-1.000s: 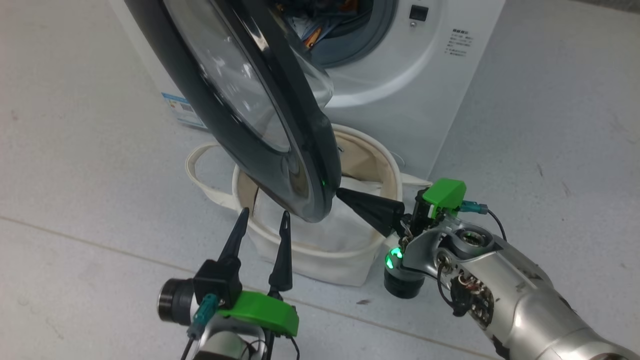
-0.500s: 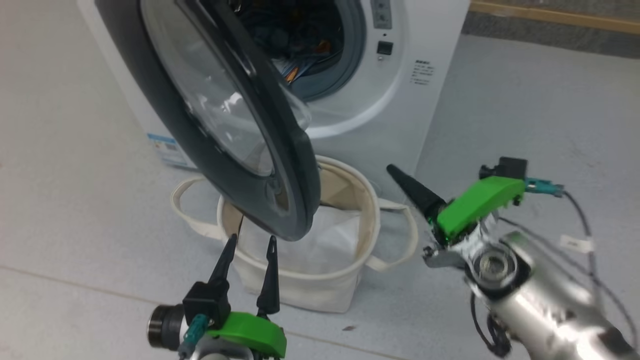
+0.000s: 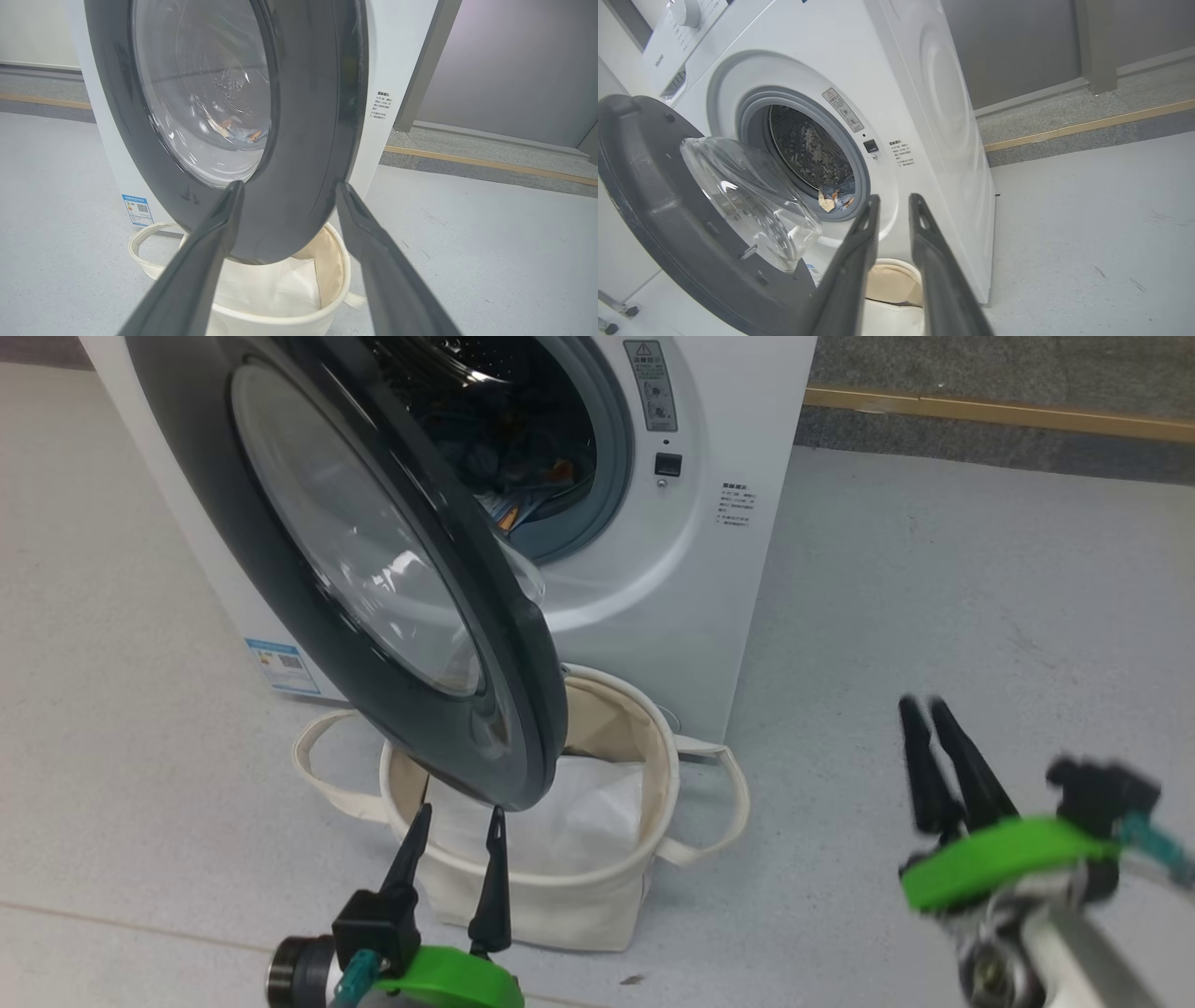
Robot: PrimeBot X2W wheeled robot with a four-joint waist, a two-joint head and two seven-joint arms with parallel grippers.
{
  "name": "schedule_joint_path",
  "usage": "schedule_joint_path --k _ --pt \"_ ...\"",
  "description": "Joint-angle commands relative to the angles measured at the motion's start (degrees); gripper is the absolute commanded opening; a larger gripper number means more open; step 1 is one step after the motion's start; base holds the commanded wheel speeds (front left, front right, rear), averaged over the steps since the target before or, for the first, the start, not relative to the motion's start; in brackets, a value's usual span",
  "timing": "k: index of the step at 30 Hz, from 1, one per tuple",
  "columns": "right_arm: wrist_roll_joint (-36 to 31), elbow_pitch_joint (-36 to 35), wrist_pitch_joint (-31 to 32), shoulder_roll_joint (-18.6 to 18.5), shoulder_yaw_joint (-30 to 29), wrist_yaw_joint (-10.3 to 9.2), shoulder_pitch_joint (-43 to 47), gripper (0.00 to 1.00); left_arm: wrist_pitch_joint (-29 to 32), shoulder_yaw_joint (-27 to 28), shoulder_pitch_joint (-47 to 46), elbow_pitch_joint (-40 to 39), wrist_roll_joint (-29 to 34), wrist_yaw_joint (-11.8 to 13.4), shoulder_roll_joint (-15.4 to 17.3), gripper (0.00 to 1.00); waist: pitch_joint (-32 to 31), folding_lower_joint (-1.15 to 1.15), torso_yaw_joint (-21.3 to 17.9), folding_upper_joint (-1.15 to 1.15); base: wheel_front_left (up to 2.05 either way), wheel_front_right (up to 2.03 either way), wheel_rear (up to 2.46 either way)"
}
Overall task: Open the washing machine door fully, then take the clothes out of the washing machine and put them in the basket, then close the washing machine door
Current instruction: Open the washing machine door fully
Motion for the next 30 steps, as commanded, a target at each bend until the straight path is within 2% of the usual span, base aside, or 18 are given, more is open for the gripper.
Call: schedule_joint_path --k 1,5,10,25,30 --pt "-1.82 -1.91 -0.69 1.46 -0.11 0.06 1.38 1.0 -0.35 1.96 -1.34 -1.58 0.71 -0.12 0.43 1.0 -0.02 0.01 0.0 0.0 0.0 0.0 0.0" --pt "-11.39 -3.01 -0.7 7.53 -6.59 0.06 7.62 1.0 -0.35 2.48 -1.15 -1.12 0.7 -0.11 0.41 1.0 -0.09 0.01 -0.21 0.0 0.0 0.0 0.0" --pt "-17.24 -4.23 -0.7 10.92 -8.32 0.06 10.4 1.0 -0.35 2.85 -1.09 -0.69 0.98 -0.27 0.4 1.0 0.07 0.01 -0.81 0.0 0.0 0.0 0.0" --pt "-19.89 -4.58 -0.71 13.06 -8.1 0.06 10.95 1.0 -0.35 3.22 -1.42 -2.34 2.45 -0.47 0.35 1.0 0.56 0.01 -0.64 0.0 0.0 0.0 0.0" --pt "-19.95 -4.81 -0.71 13.2 -7.84 0.06 10.55 1.0 -0.35 3.35 -2.74 -5.22 2.98 -0.4 0.35 1.0 0.97 0.01 -0.56 0.0 0.0 0.0 0.0"
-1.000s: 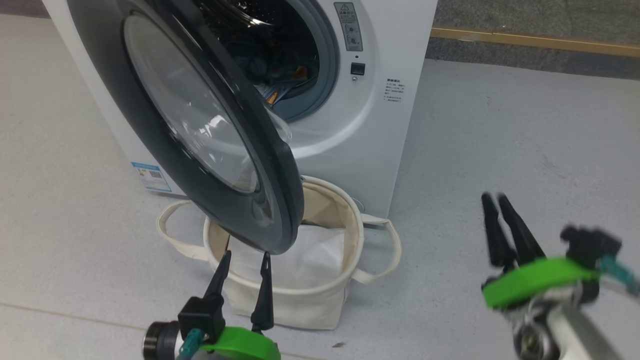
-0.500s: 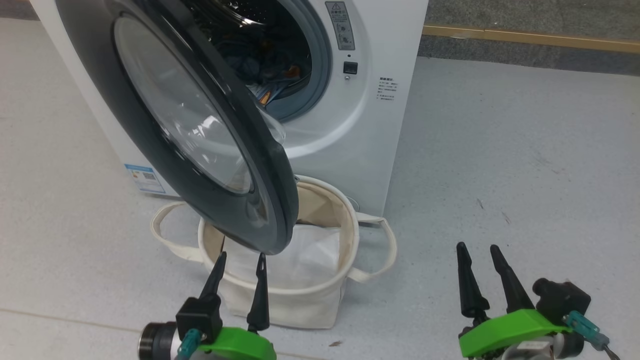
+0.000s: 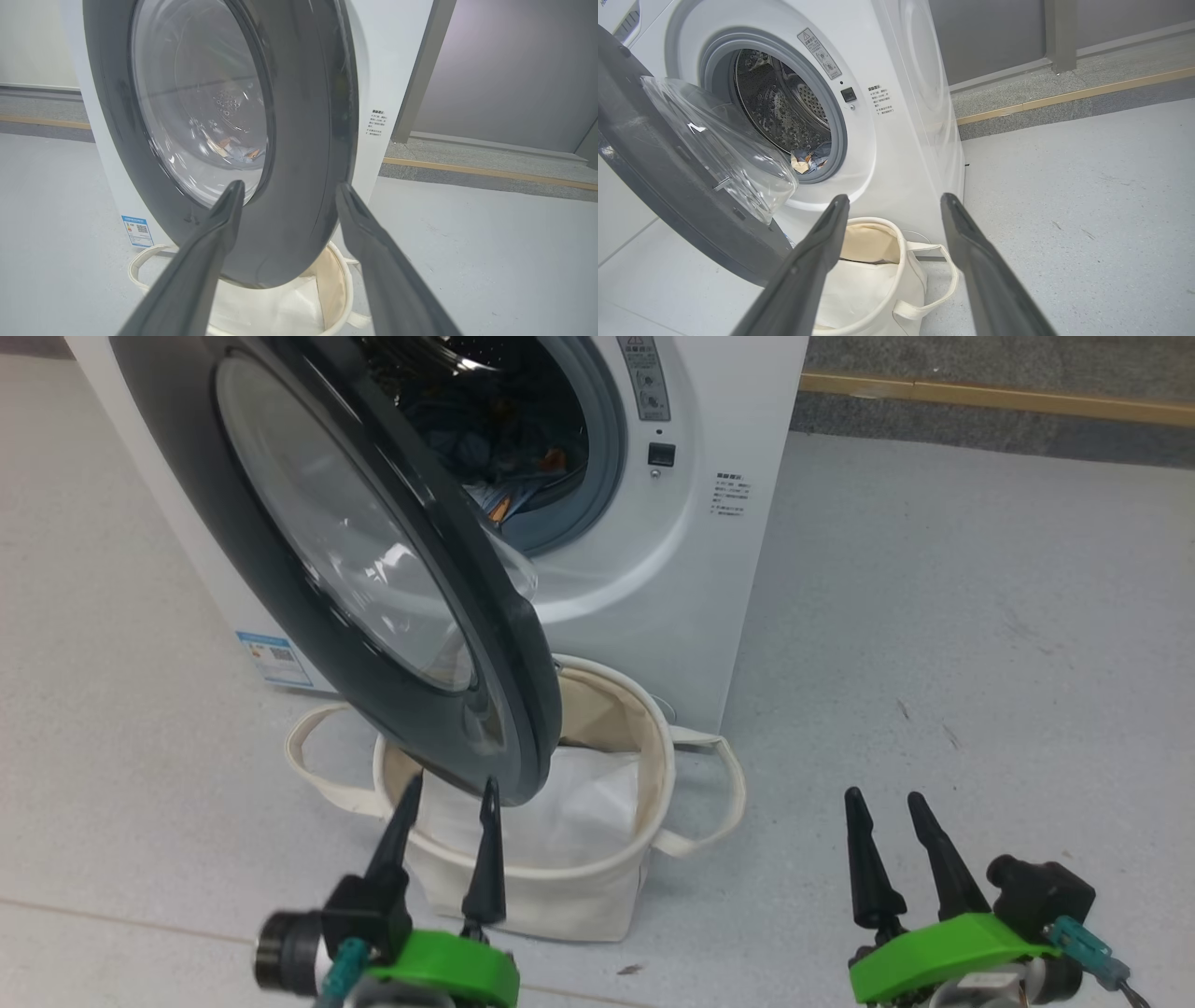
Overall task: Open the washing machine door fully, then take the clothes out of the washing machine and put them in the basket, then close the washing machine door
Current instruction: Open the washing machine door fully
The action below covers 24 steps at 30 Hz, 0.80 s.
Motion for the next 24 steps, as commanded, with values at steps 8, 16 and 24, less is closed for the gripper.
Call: schedule_joint_path --k 8,16,24 --pt "0.55 -2.29 -0.71 0.48 1.3 0.06 -2.56 1.0 -0.35 1.48 -8.9 -16.37 2.82 1.23 0.34 1.0 1.63 0.0 0.06 0.0 0.0 0.0 0.0" --pt "1.41 -2.11 -0.71 0.49 1.88 0.06 -3.76 1.0 -0.35 -4.73 -14.84 -18.79 1.59 1.11 0.34 0.0 2.74 0.0 -1.15 0.0 0.0 0.0 0.0" --pt "2.27 -2.38 -0.71 0.49 2.51 0.06 -5.55 1.0 -0.35 -9.8 -20.03 -10.68 -5.2 3.2 0.34 0.0 4.4 0.0 -3.65 0.0 0.0 0.0 0.0"
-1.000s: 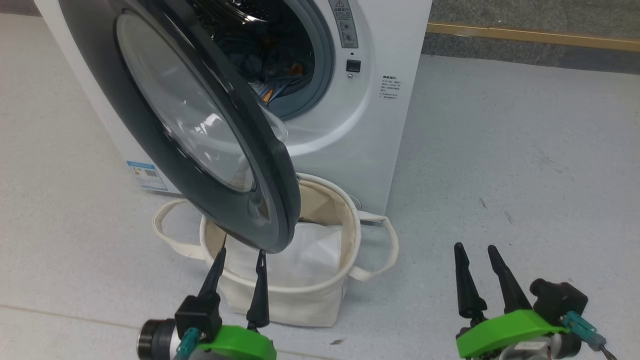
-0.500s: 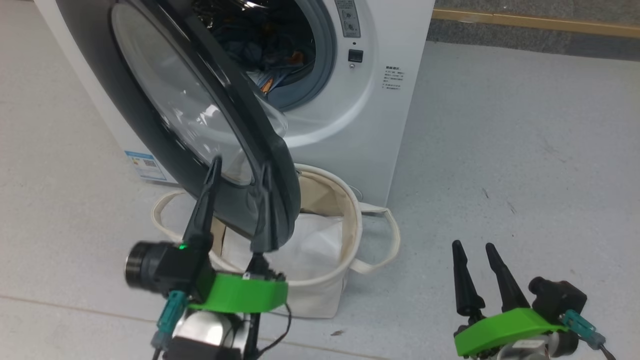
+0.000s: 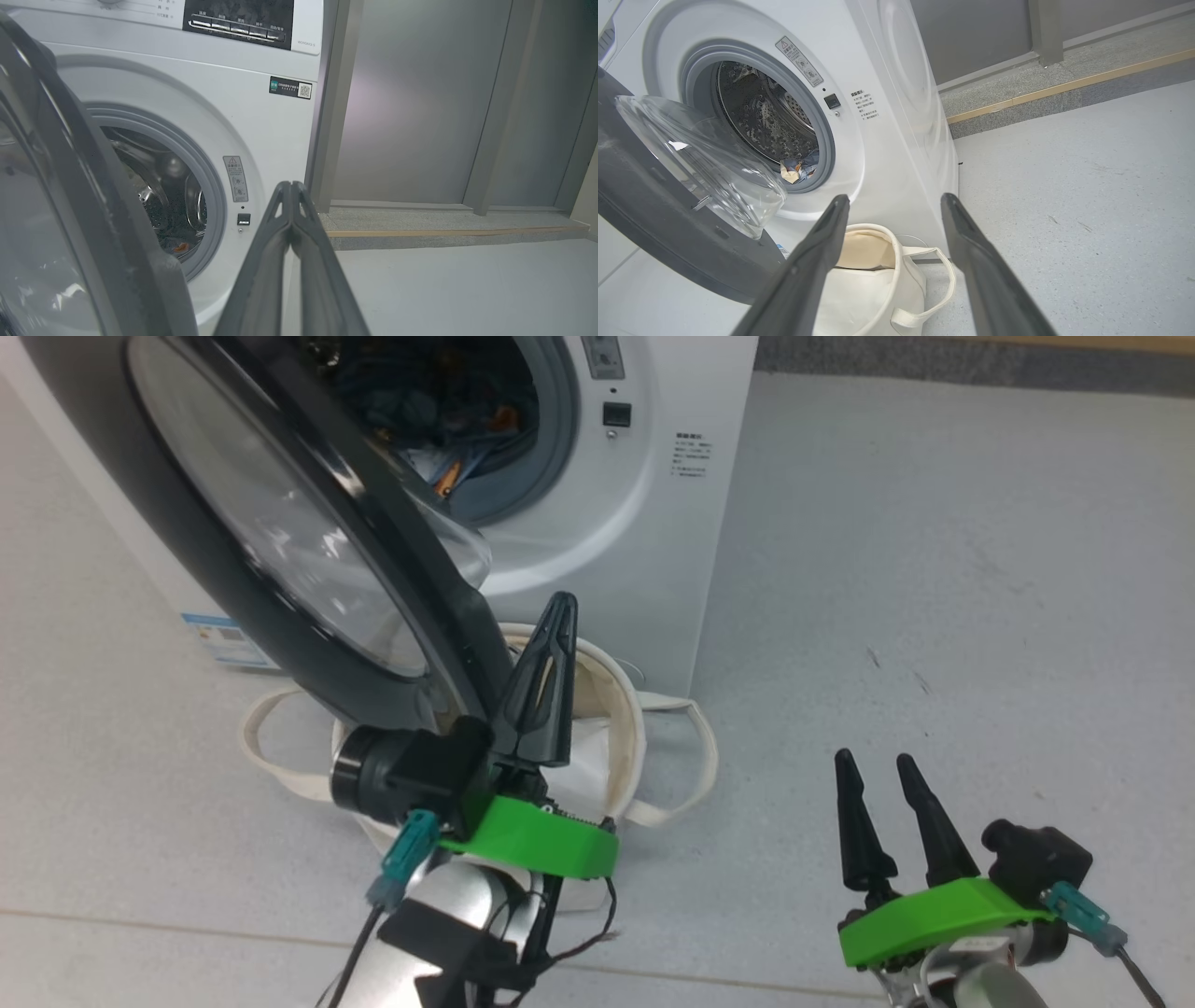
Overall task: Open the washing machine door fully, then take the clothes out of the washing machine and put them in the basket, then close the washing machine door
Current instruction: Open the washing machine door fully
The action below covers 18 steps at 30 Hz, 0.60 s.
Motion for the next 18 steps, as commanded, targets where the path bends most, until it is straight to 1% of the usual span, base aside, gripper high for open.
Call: schedule_joint_path --k 1,8,11,14,18 --pt "0.34 -2.06 -0.71 0.29 1.5 0.06 -2.26 1.0 -0.26 1.07 -2.99 -0.95 -0.63 0.46 0.39 0.0 0.61 0.0 -0.56 0.0 0.0 0.0 0.0" --pt "0.75 -1.74 -0.71 0.29 1.53 0.06 -2.88 1.0 -0.26 -1.62 -6.16 6.65 -4.49 2.2 0.39 0.0 1.84 0.0 -1.21 0.0 0.0 0.0 0.0" --pt "0.86 -1.93 -0.71 0.29 1.16 0.06 -3.2 1.0 -0.26 -2.04 -7.83 11.46 -4.83 3.72 0.39 0.0 2.2 0.0 -1.07 0.0 0.0 0.0 0.0" --pt "0.77 -2.03 -0.71 0.29 0.99 0.06 -3.43 1.0 -0.26 -2.82 -9.28 16.12 -5.13 4.62 0.39 0.0 2.31 0.0 -0.97 0.0 0.0 0.0 0.0" --pt "0.83 -2.02 -0.71 0.29 1.11 0.06 -3.41 1.0 -0.26 -3.29 -10.13 20.02 -6.4 5.75 0.39 0.0 2.14 0.0 -0.57 0.0 0.0 0.0 0.0"
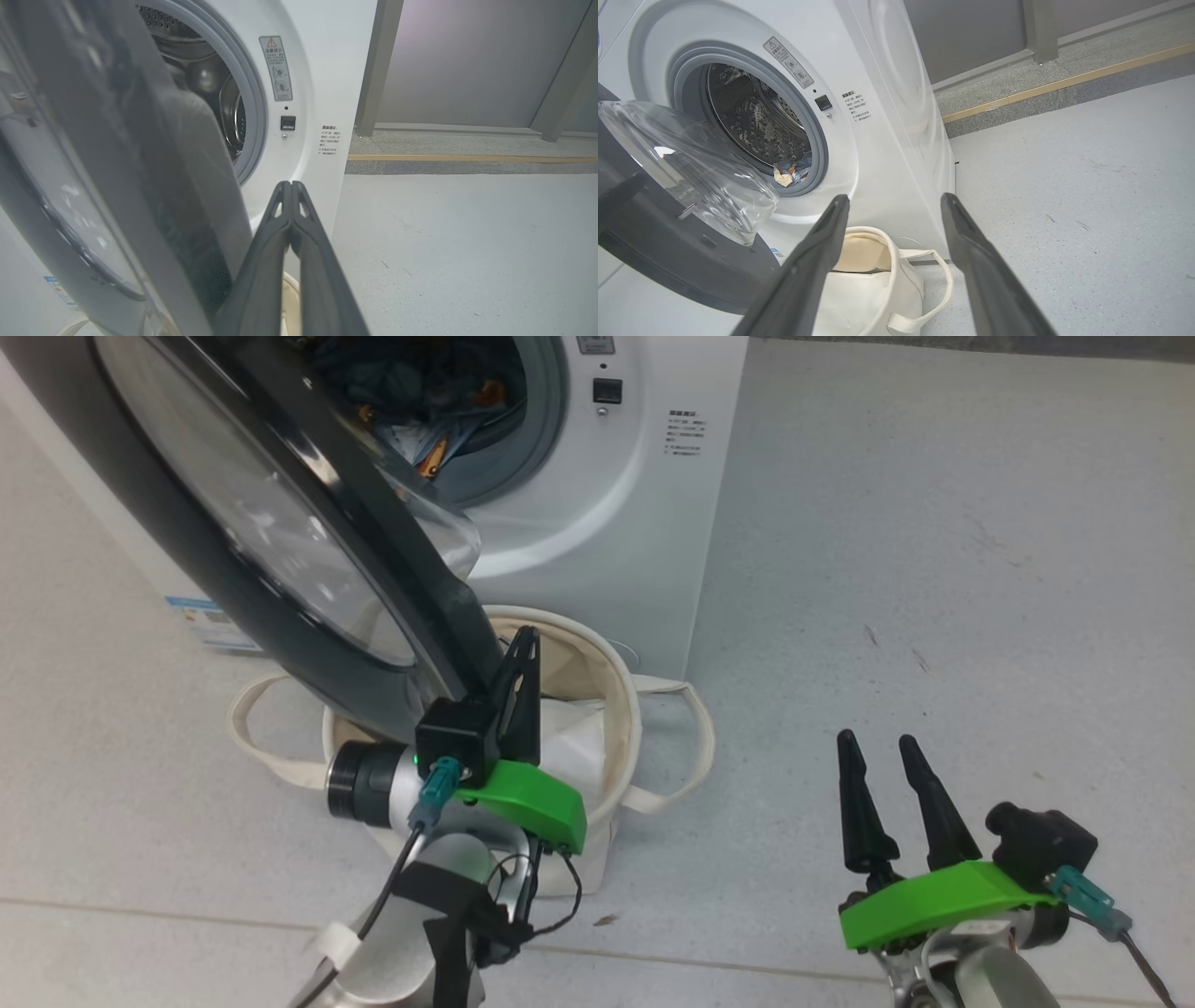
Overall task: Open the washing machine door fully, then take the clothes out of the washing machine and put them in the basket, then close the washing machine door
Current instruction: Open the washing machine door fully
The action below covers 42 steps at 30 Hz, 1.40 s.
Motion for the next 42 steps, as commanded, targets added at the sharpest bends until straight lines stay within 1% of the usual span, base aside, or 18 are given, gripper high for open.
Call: schedule_joint_path --k 1,5,12,17,23,32,37,42 --pt "0.36 -1.96 -0.71 0.29 1.39 0.06 -1.63 1.0 -0.27 1.38 -2.54 -0.97 -0.5 0.68 0.49 0.0 -0.08 0.0 0.27 0.0 0.0 0.0 0.0" --pt "0.42 -1.83 -0.71 0.29 1.69 0.06 -1.12 1.0 -0.27 1.03 -2.35 0.47 -1.37 1.25 0.49 0.0 -0.53 0.0 1.52 0.0 0.0 0.0 0.0" --pt "0.26 -1.84 -0.71 0.29 1.68 0.06 -0.51 1.0 -0.27 1.66 -0.91 0.25 -1.02 1.86 0.49 0.0 -1.17 0.0 4.09 0.0 0.0 0.0 0.0" --pt "0.03 -1.82 -0.71 0.29 1.46 0.06 -0.01 1.0 -0.27 3.11 1.65 -1.56 -1.03 2.35 0.49 0.0 -1.64 0.0 7.41 0.0 0.0 0.0 0.0" --pt "-0.36 -1.78 -0.71 0.29 1.38 0.06 -0.21 1.0 -0.27 4.42 3.52 -2.79 -0.35 2.58 0.49 0.0 -1.68 0.0 12.51 0.0 0.0 0.0 0.0" --pt "-0.69 -1.38 -0.71 0.29 1.71 0.06 0.34 1.0 -0.27 6.42 4.53 -2.46 0.52 2.53 0.49 0.0 -2.87 0.0 19.83 0.0 0.0 0.0 0.0" --pt "-0.79 -1.17 -0.71 0.29 1.63 0.06 0.8 1.0 -0.27 8.18 5.23 -1.73 0.75 2.5 0.49 0.0 -3.68 0.0 22.36 0.0 0.0 0.0 0.0" --pt "-0.7 -1.04 -0.71 0.29 1.67 0.06 1.13 1.0 -0.27 11.69 6.11 -1.01 1.53 2.52 0.49 0.0 -4.21 0.0 23.34 0.0 0.0 0.0 0.0"
